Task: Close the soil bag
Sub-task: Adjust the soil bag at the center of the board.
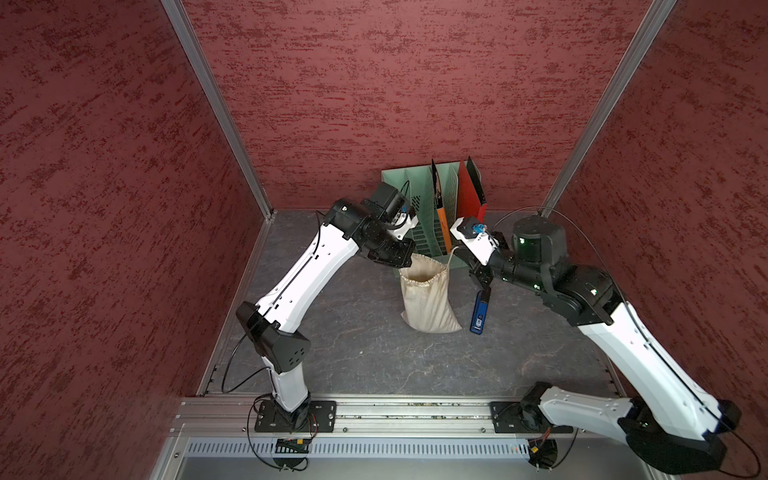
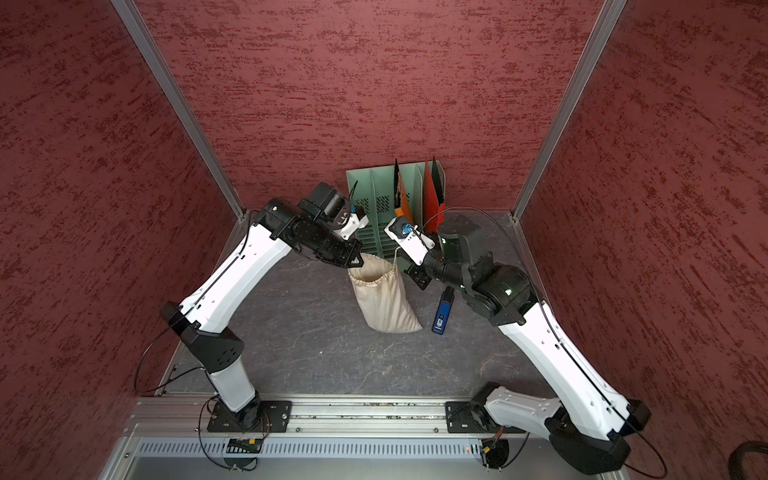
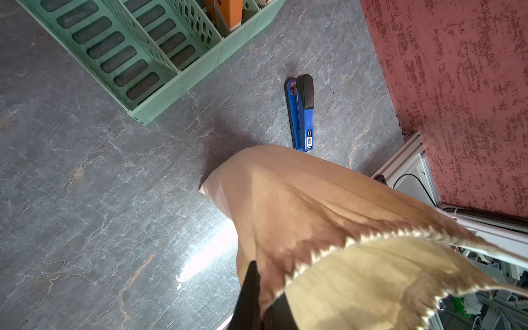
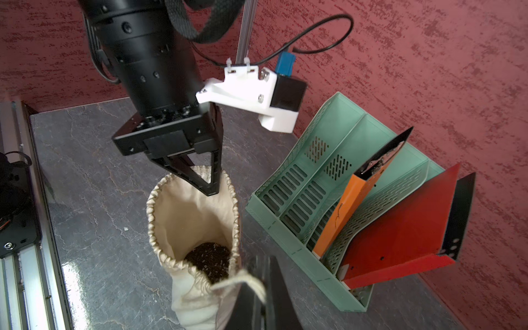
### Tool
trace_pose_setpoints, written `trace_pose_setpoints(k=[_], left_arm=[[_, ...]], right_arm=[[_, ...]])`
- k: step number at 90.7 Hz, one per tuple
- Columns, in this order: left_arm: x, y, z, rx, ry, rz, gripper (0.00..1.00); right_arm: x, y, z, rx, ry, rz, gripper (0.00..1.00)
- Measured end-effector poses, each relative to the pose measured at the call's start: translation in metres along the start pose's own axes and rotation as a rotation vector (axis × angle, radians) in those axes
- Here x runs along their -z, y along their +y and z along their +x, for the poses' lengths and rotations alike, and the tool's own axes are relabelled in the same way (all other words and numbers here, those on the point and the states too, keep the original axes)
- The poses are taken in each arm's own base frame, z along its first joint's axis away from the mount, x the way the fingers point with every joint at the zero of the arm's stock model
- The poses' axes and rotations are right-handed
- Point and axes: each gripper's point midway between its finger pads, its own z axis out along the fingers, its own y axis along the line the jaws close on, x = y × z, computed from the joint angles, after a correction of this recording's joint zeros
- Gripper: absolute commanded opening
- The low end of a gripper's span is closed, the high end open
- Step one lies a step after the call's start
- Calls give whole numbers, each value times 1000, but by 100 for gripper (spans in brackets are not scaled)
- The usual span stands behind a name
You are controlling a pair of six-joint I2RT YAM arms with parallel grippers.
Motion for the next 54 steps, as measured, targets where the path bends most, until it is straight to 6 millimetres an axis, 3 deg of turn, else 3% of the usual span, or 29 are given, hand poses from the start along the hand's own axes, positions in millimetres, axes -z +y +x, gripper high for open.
trace_pose_setpoints(k=[11,20,31,37,45,51,54], left_arm=[[5,0,4,11,-22,6,1],[8,-1,7,7,-38,9,17],[12,-2,4,-43,-100,19,41],[18,-4,2,-88,-150,28,59],[28,-7,-3,-147,-240,47,73],[38,-11,-8,-203,-321,70,96],[44,-14,-11,-233,-366,85,100]], right_arm=[[1,-1,-1,5,-10,8,0],[0,1,5,-3,-17,11,0],[-3,5,17,-5,10,2,0],[-4,5,18,-5,14,0,0],[-4,5,19,-8,11,0,0],[-5,6,22,-14,16,-2,0],[-6,7,23,-18,20,-3,0]])
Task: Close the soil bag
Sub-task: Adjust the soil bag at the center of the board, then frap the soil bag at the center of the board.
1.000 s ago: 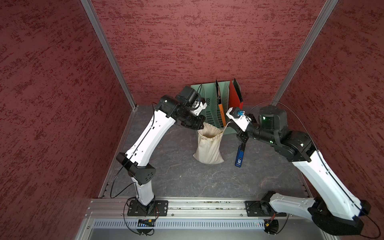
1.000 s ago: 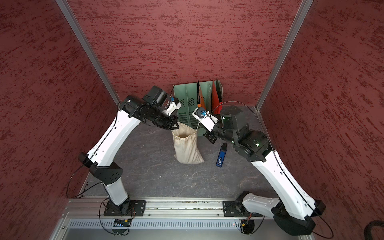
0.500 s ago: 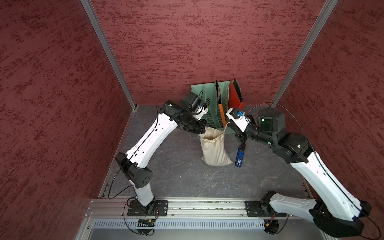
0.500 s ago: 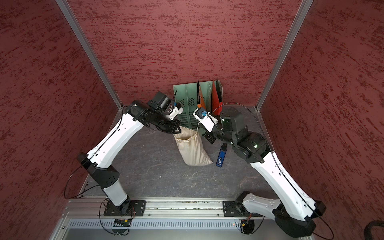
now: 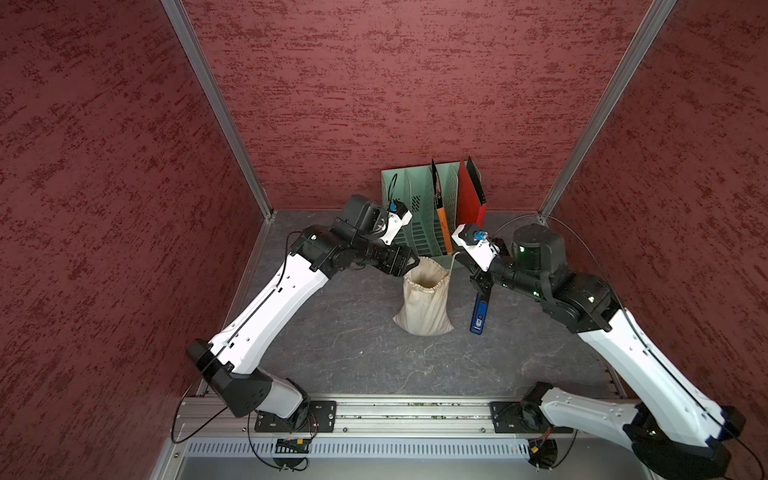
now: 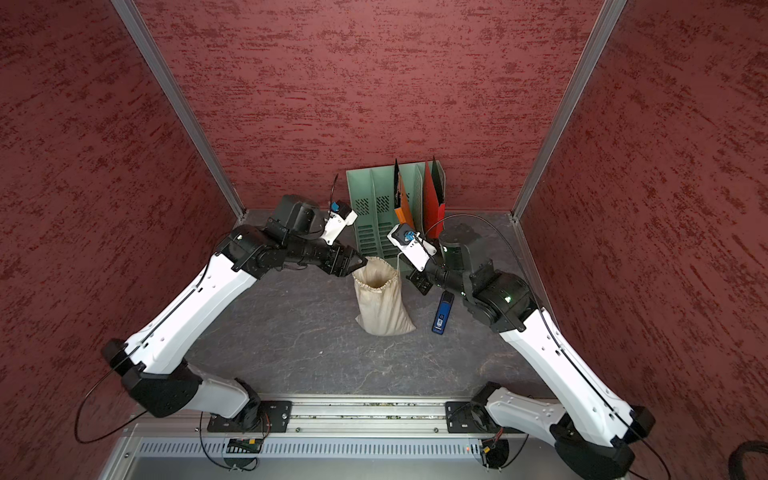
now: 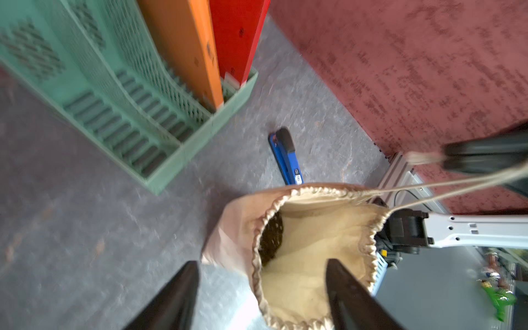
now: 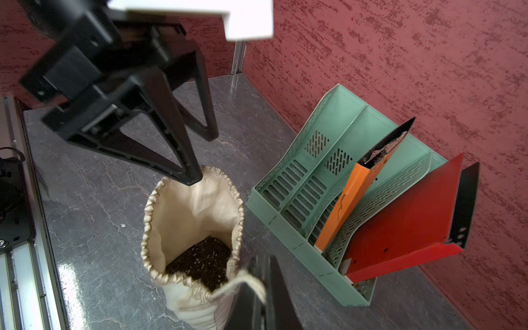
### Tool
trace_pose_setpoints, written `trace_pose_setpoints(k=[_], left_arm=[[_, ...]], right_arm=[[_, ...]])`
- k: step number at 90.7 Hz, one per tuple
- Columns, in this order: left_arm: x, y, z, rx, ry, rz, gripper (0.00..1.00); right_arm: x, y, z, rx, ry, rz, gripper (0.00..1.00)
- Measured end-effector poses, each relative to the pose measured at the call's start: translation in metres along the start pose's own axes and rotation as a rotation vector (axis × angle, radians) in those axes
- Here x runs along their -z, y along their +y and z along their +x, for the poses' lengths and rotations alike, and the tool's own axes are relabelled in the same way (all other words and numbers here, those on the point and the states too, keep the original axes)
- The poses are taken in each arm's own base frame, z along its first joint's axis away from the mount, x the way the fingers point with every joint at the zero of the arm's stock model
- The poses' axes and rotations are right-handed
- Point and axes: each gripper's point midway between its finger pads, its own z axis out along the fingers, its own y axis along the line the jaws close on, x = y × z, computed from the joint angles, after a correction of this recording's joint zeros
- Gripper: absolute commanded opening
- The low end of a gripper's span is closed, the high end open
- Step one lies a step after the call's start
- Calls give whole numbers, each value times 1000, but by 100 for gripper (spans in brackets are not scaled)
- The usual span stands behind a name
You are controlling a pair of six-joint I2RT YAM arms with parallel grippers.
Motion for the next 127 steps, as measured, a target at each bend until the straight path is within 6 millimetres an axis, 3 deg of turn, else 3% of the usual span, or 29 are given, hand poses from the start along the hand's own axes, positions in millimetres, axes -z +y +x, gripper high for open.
trace_pose_setpoints(k=[15,27,44,64,106,127], left_arm=[[16,-13,-34,-141,-188,94,100],[8,-25,-48,-247,-227,181,100],[-20,-30,-41,-328,-187,288,100],[-39,-36,-36,-376,-159,379,97],[-59,-53,-49,-458,-168,483,80],[-64,-58,-42,-464,-145,523,67]], right_arm=[[-1,-2,1,-17,2,5,0],[-1,-4,2,-20,4,10,0],[-4,-10,4,-31,11,21,0],[-11,-17,0,-45,16,20,0],[-16,-18,-7,-64,23,2,0],[-18,-18,-6,-71,30,0,0]])
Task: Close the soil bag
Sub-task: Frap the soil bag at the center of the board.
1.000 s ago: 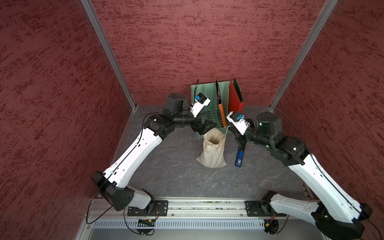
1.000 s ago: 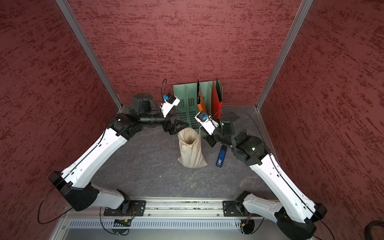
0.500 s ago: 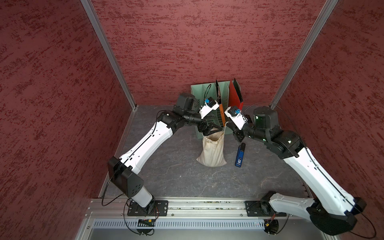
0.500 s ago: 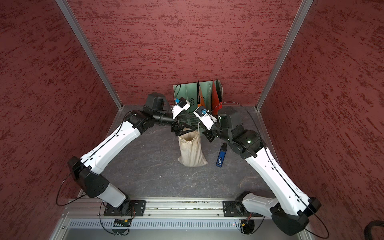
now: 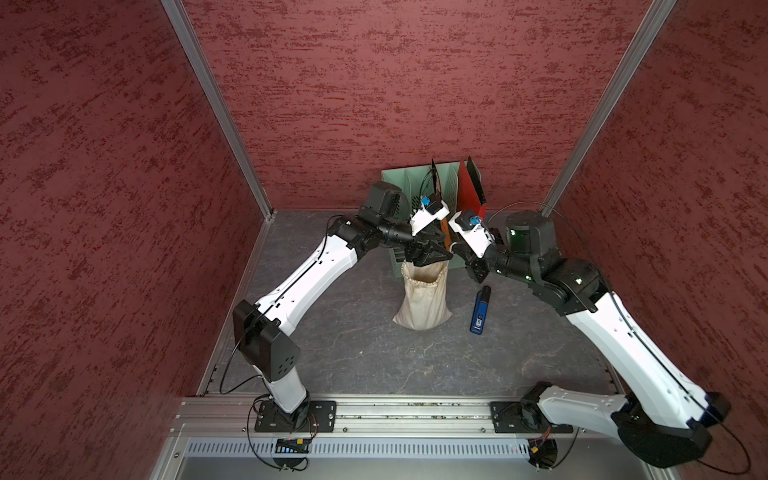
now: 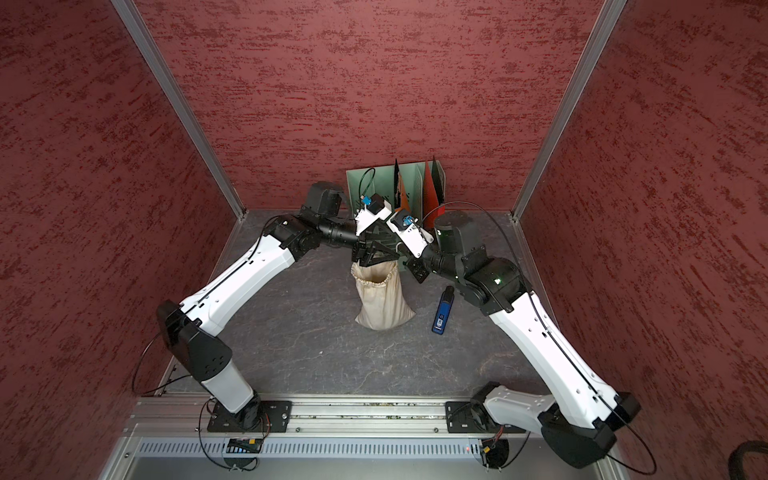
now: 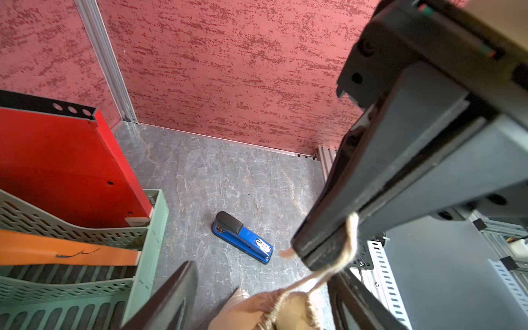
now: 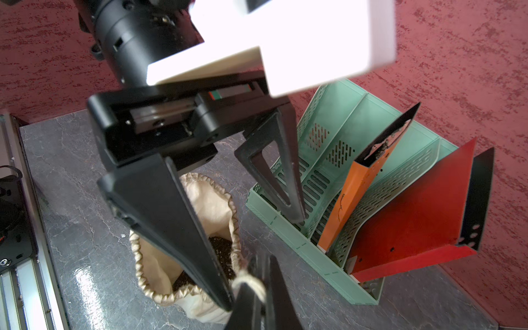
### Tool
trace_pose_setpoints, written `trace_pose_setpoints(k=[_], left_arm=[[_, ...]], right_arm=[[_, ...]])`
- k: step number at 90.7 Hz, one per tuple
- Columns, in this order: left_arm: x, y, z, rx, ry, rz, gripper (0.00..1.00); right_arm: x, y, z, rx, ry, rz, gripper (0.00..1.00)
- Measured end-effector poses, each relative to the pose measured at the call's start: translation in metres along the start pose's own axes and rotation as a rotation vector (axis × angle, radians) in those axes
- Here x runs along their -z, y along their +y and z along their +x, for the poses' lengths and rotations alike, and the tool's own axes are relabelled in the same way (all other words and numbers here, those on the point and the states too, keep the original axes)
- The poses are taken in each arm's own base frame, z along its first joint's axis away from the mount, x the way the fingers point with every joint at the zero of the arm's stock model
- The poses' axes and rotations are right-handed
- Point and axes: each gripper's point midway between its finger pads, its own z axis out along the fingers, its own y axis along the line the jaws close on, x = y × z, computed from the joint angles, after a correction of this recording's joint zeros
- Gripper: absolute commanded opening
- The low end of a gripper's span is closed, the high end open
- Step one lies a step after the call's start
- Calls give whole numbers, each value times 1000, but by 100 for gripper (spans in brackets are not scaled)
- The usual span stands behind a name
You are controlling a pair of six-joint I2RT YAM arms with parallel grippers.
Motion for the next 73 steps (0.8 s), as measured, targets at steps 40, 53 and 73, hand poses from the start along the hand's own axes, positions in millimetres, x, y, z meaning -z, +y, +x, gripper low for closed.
trace_pose_setpoints(k=[40,53,73], left_arm=[[-15,-3,8,35,30,45,53],[-21,-7,14,43,51,57,51],[-25,-12,12,13,58,52,36]], right_arm=[[0,0,0,-8,1,0,0],[0,0,0,-8,1,-2,0],[1,1,-1,-19,-3,-4,0]])
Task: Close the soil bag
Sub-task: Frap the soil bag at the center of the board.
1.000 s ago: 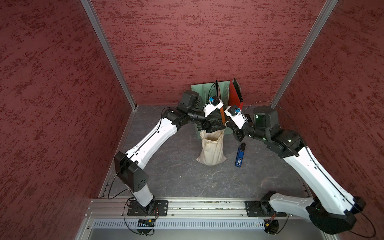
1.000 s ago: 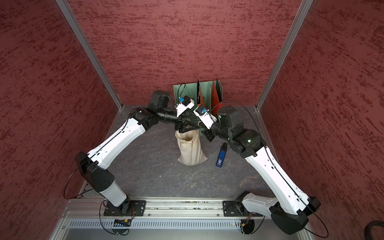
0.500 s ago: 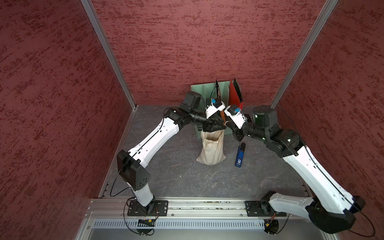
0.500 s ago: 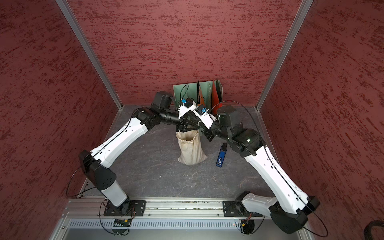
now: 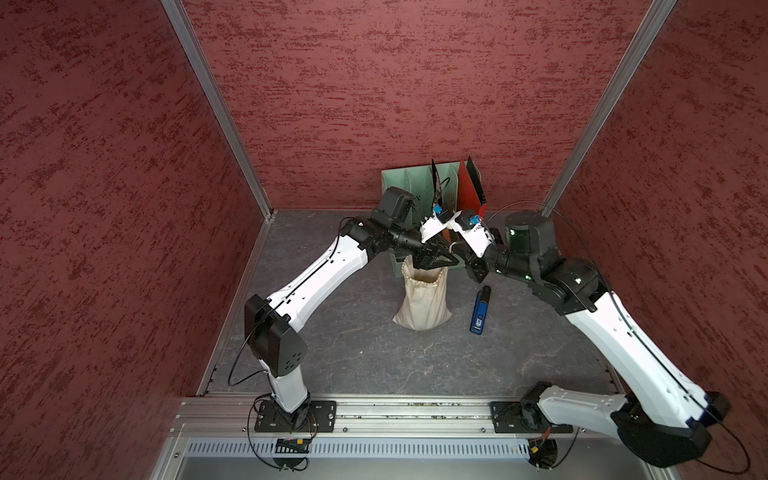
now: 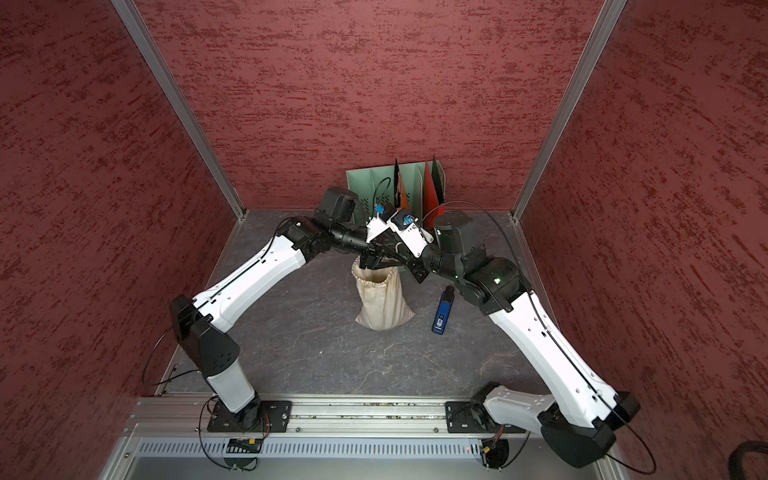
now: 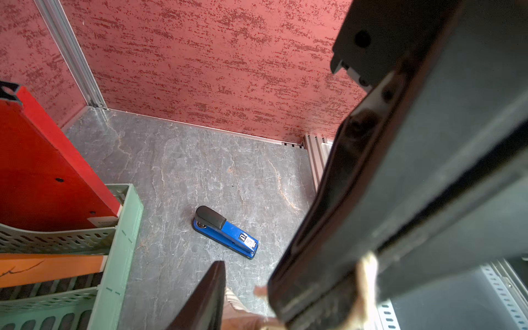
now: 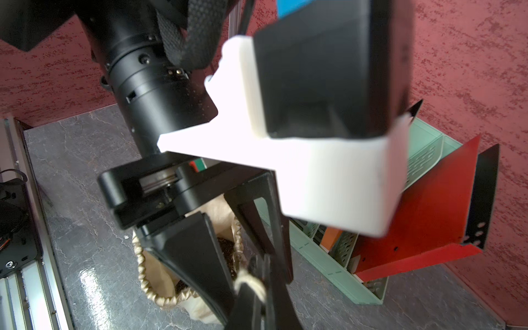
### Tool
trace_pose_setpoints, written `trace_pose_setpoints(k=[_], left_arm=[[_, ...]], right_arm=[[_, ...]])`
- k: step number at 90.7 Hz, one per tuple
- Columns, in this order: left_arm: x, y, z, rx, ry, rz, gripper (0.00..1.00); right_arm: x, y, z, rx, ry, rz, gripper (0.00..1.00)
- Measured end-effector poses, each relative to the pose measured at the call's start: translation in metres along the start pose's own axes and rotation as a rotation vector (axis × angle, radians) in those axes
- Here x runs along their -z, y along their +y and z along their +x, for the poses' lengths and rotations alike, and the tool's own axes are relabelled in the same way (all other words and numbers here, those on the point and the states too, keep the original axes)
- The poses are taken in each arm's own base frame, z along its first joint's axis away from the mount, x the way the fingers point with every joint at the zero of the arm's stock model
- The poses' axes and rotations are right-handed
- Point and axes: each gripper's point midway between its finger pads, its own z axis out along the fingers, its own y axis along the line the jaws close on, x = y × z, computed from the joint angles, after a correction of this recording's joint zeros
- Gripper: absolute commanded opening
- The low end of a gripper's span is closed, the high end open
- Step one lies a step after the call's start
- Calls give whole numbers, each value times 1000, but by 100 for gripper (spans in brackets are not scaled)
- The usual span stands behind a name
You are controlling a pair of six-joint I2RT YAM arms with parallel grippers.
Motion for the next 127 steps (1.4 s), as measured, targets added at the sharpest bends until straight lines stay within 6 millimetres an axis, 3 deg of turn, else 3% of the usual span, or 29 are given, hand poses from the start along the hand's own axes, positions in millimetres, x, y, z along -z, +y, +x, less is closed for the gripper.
trace_pose_setpoints(k=[10,31,127], left_arm=[[-1,-2,-3,-16,3,-7,24],[-7,-7,4,-28,44,-20,11],[-18,7,7,-141,115,-201,7]], right_arm=[[3,0,0,-10,-7,2,0],[6,1,5,-42,-9,6,0],[27,-13,16,-159,35,109,0]])
